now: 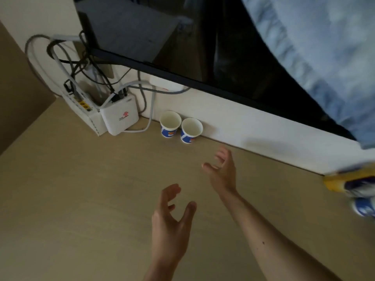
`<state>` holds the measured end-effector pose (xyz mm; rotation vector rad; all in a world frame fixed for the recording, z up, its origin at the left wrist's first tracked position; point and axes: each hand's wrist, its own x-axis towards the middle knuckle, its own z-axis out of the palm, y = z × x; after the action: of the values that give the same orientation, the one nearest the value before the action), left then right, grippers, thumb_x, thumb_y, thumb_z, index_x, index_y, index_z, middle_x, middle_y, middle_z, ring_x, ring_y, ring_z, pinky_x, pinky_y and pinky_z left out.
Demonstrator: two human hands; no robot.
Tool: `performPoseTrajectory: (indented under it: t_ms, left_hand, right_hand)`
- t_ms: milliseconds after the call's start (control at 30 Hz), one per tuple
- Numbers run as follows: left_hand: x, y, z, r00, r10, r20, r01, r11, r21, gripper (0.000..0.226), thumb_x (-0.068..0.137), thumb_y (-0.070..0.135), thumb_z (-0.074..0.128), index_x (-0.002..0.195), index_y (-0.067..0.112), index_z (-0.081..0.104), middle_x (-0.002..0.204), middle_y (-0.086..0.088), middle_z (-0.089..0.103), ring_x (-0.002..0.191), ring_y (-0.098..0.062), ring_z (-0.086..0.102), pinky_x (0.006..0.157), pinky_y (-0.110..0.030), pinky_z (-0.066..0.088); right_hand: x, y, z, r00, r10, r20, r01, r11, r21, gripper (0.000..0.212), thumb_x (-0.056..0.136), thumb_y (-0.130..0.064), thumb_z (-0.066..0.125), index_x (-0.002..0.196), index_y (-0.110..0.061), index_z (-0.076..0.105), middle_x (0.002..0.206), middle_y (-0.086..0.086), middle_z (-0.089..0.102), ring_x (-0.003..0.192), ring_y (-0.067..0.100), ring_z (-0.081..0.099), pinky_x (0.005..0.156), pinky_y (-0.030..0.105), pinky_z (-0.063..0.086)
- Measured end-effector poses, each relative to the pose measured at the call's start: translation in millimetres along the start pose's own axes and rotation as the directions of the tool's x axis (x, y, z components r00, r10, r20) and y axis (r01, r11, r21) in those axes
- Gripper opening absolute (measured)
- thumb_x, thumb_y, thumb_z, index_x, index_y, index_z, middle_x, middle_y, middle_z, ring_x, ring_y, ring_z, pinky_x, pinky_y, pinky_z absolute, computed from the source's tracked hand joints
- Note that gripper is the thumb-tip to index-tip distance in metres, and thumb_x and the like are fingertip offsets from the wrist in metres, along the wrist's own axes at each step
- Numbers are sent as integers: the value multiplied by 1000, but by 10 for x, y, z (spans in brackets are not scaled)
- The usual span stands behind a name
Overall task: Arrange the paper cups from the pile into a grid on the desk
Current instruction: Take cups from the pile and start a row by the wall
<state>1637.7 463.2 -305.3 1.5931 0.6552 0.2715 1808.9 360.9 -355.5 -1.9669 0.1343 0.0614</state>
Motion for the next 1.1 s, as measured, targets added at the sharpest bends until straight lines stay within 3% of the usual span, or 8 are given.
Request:
performPoseTrajectory:
  t_ms: [67,167,467,767,867,967,1033,1100]
  left_hand:
    - [-110,124,97,999,-12,51,12,1000,4,42,83,20,80,119,30,60,115,20,68,112,3,60,95,-32,51]
    - [-349,354,288,989,-20,144,22,1000,-9,42,83,25,80,119,31,59,115,18,68,112,1,60,91,-30,50]
    - [-1177,1012,1199,883,12,469,-20,1000,12,41,83,18,80,119,21,61,111,9,66,107,-11,62,88,-31,50]
    - [-2050,1113,2073,855,28,518,-76,995,71,36,83,14,79,115,22,62,108,12,67,106,-7,62,89,-32,51]
    - [-2366,1035,2421,877,-7,481,-41,995,90,34,84,13,79,108,28,61,104,10,67,103,-10,62,91,-38,53]
    - [-2700,962,2786,880,-26,475,-28,994,105,32,84,15,79,105,32,61,106,6,68,106,-16,63,88,-34,52]
    - [-2909,950,3008,864,-41,503,-25,992,124,31,86,17,78,110,28,62,109,5,68,107,-15,63,87,-31,50]
    - [-3099,963,3216,852,-36,522,-42,990,138,30,86,16,77,110,26,62,109,6,68,108,-13,63,86,-29,49]
  right_hand:
    - [-309,47,-364,999,35,-14,-35,999,32,70,76,1,78,138,-13,48,127,4,58,118,19,60,87,31,56]
    - [-758,84,-951,996,88,-20,-88,996,16,68,80,-2,78,139,-15,47,126,4,59,117,16,61,82,18,55]
    - [-1537,150,-2652,947,148,-284,-124,987,100,55,80,6,77,127,-11,55,117,12,65,102,19,67,74,12,53]
    - [-1582,670,-3993,920,185,-345,-161,982,98,43,81,-3,77,120,-15,62,115,4,66,101,15,70,75,20,56]
    - [-1514,929,-4488,916,167,-364,-182,983,-7,38,79,-10,78,114,-17,64,114,1,65,103,14,67,85,30,55]
    - [-1468,1230,-5071,902,91,-422,-192,961,-202,34,78,-13,78,109,-16,64,115,1,59,107,17,60,92,30,46]
    - [-1444,1463,-5420,903,53,-427,-239,886,-396,33,78,-18,77,108,-15,63,120,4,55,116,24,54,96,36,42]
    - [-1429,1708,-5693,926,67,-371,-301,722,-622,39,80,-25,75,115,-13,63,134,8,50,131,30,43,103,43,39]
